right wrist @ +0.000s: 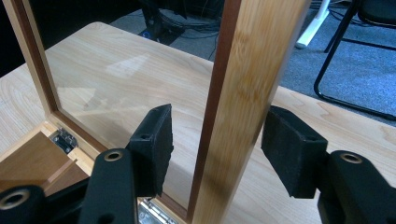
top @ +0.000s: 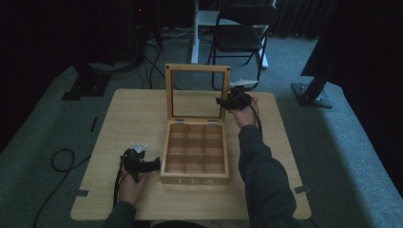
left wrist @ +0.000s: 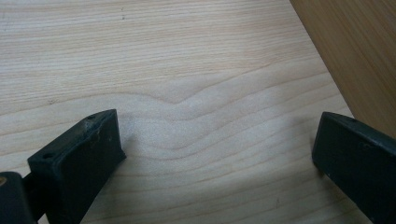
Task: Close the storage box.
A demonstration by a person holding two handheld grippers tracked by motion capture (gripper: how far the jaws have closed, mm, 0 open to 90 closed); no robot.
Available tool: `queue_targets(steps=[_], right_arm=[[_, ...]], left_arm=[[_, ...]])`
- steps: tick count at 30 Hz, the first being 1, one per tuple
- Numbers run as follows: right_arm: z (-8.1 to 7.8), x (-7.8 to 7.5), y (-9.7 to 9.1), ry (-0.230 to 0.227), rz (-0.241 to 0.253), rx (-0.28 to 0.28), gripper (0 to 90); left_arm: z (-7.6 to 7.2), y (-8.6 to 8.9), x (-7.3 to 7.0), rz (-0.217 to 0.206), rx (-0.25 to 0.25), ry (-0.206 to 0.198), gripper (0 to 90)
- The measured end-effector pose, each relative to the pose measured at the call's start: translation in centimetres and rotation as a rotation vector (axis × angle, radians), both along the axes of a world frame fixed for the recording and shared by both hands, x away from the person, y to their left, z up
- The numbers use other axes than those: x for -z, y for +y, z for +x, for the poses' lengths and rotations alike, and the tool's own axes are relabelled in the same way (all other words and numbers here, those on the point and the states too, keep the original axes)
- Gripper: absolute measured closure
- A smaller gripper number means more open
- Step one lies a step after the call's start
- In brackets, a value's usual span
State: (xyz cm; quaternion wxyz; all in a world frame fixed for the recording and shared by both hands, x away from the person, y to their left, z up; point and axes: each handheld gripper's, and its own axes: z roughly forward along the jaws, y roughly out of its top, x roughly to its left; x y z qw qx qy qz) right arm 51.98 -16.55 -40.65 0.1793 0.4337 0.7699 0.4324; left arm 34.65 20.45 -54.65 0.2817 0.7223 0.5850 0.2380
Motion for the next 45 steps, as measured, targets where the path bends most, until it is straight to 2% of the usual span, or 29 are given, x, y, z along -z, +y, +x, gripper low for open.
queue_targets(steps=[7, 13, 18, 31, 39, 45], right_arm=[[0.3, 0.2, 0.1, 0.007, 0.026, -0.019, 48.0], [-0.3, -0.2, 0.1, -0.014, 0.005, -0.014, 51.1], [-1.3, -0.1, -0.2, -0.042, 0.023, -0.015, 53.8], [-3.7, -0.3, -0.6, -0.097, 0.022, -0.047, 56.5], [-5.0, -0.6, -0.5, -0.121, -0.014, -0.068, 55.9], [-5.9, -1.1, -0.7, -0.135, -0.008, -0.08, 56.1]], left_arm=[[0.0, 0.0, 0.0, 0.0, 0.0, 0.0, 1.6], [0.0, 0.0, 0.0, -0.001, -0.001, -0.001, 1.6], [0.0, 0.0, 0.0, -0.002, -0.001, -0.001, 1.6], [0.0, 0.0, 0.0, -0.001, -0.001, 0.001, 1.6], [0.0, 0.0, 0.0, -0.002, -0.001, 0.001, 1.6], [0.0, 0.0, 0.0, 0.001, 0.0, 0.0, 1.6]])
